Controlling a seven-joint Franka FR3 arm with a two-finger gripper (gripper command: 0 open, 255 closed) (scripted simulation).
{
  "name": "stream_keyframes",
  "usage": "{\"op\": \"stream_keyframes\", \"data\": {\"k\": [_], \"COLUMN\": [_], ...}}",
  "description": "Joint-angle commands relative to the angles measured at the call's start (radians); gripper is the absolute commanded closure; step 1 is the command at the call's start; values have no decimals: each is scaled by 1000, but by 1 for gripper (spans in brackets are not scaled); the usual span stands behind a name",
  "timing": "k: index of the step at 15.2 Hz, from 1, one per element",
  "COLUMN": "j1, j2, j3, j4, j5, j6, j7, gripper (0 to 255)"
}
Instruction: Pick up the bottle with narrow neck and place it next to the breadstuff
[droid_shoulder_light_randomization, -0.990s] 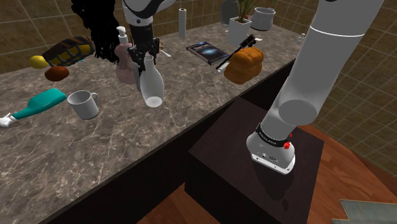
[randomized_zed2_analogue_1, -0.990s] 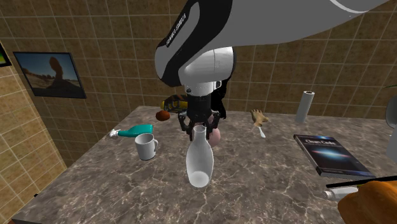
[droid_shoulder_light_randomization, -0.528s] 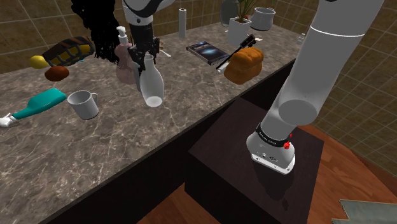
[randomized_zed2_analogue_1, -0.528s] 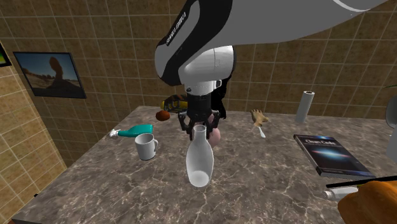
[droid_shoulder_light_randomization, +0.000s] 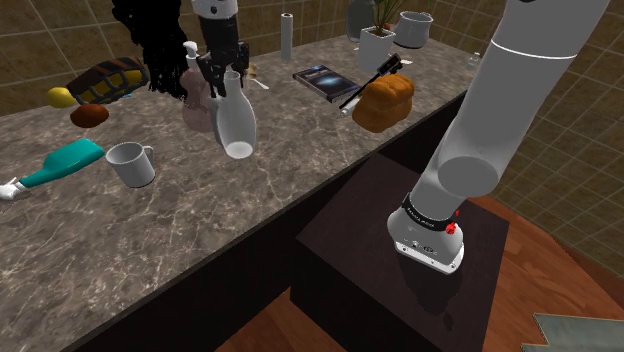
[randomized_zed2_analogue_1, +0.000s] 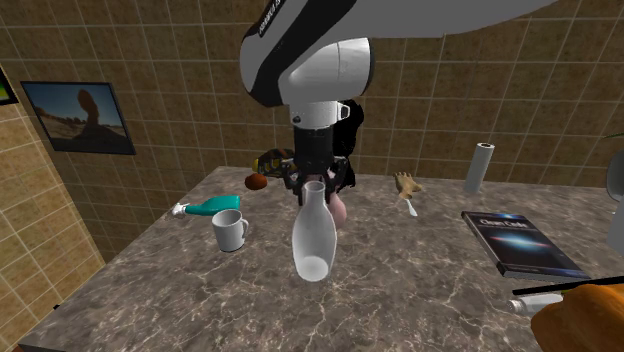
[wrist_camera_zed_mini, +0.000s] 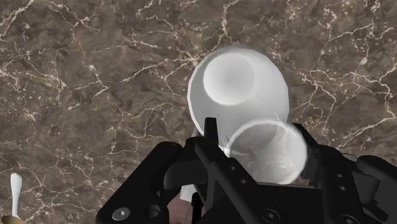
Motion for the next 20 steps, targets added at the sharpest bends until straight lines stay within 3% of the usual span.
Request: {"op": "stream_keyframes", "data": {"k": [1, 20], "j1": [1, 2], "j2": [-9, -15], "j3": [1, 3], "j4": [18, 267], "j5": [2, 4], "j6": [-27, -281], "j7": [1, 0], "gripper": [255, 255]}}
